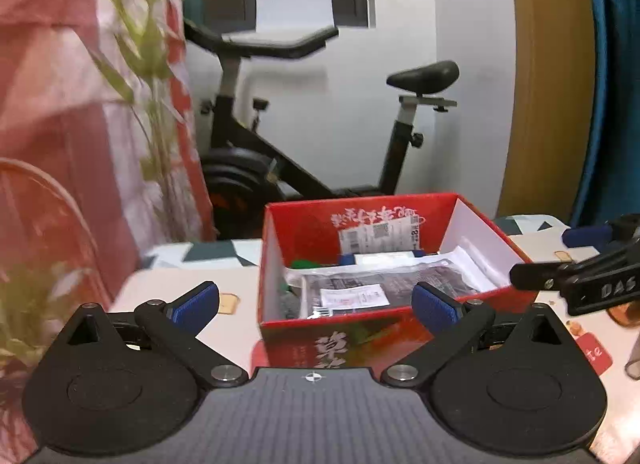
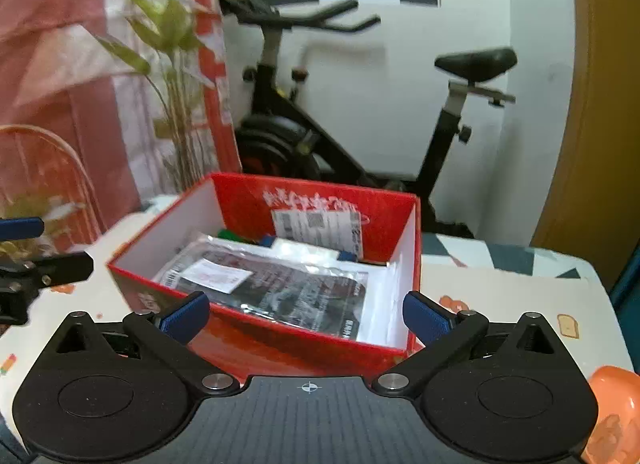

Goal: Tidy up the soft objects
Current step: 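Move both grippers back down to the black glove, then close both grippers on the black glove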

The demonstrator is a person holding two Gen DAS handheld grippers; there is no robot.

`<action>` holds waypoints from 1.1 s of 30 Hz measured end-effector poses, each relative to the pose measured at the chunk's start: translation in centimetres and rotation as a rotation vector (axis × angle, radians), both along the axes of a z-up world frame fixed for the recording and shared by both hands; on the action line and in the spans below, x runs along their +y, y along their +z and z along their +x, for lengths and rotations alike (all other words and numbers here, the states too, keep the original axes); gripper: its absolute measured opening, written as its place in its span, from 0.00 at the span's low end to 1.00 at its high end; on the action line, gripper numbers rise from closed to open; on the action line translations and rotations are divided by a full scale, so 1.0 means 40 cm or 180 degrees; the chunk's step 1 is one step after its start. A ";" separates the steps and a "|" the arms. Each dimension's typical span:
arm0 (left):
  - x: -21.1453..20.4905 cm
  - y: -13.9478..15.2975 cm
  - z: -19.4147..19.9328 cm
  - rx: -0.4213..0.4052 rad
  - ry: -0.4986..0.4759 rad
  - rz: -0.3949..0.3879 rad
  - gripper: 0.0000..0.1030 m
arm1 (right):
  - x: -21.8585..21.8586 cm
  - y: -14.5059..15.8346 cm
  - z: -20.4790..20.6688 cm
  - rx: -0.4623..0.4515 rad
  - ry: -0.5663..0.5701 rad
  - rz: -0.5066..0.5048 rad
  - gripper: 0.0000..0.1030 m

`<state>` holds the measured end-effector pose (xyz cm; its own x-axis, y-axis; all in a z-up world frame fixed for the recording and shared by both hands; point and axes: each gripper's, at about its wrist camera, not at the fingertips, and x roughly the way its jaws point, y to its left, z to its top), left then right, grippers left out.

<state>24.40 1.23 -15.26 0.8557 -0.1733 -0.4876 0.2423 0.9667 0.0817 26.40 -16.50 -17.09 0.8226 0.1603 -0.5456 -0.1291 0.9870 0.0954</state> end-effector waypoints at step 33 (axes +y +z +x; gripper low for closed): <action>0.076 -0.362 -0.124 0.1180 0.0093 -0.0642 0.89 | 0.040 -0.384 -0.110 0.0607 0.0093 0.0216 0.90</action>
<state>19.45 4.29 -29.73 0.6347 -0.2751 -0.7221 0.1921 0.9613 -0.1974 22.01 -14.89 -32.44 0.6998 0.2243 -0.6782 -0.1307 0.9736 0.1871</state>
